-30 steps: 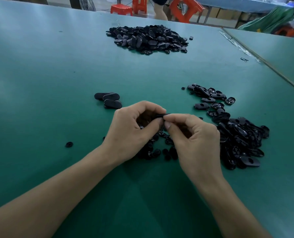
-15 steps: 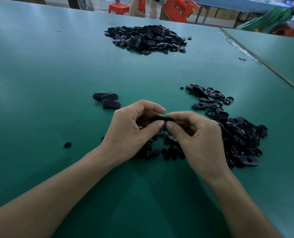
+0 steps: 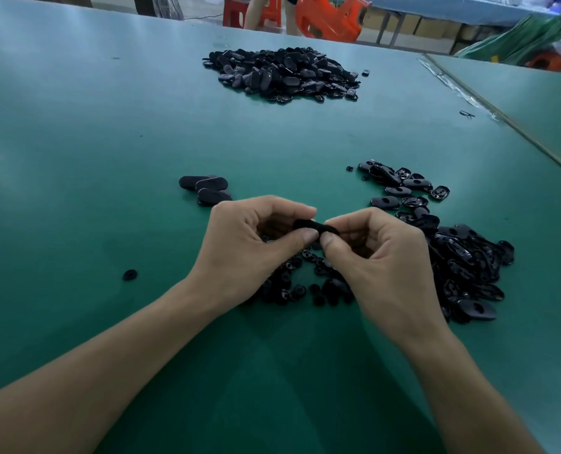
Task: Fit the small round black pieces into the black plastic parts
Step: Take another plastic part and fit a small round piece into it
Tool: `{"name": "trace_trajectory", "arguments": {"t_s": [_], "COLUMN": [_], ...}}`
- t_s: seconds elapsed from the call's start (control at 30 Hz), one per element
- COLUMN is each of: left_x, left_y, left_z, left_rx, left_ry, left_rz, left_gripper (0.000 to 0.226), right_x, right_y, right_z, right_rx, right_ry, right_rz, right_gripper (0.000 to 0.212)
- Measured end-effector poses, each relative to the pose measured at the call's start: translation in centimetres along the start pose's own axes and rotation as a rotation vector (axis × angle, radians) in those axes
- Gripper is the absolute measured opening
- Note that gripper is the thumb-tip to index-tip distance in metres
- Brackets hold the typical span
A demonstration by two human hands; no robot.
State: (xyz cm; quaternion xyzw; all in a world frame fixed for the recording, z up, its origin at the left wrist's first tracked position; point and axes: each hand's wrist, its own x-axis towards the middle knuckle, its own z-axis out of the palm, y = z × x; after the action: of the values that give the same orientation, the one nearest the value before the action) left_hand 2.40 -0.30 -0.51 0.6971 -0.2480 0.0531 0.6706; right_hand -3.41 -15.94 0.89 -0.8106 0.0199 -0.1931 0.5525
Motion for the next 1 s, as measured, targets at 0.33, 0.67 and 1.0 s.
{"name": "trace_trajectory", "arguments": {"t_s": [0.33,0.67,1.0], "left_x": [0.1,3.0,3.3], "left_y": [0.3,-0.6,-2.9], "left_z": [-0.6,-4.3,-7.1], "left_rx": [0.041,0.214,0.624], "left_ry": [-0.005,0.374,0.397], "left_rz": [0.017,-0.072,-0.148], "left_gripper": [0.023,0.017,0.014], "right_x": [-0.2,0.3,0.5], "right_y": [-0.3,1.0,1.2], "right_z": [-0.1,-2.7,-3.0], "right_rx": [-0.049,-0.997,-1.055], "right_ry": [-0.036,0.187,0.112], "right_rz": [-0.035,0.174,0.287], "right_gripper": [0.013,0.036,0.029]}}
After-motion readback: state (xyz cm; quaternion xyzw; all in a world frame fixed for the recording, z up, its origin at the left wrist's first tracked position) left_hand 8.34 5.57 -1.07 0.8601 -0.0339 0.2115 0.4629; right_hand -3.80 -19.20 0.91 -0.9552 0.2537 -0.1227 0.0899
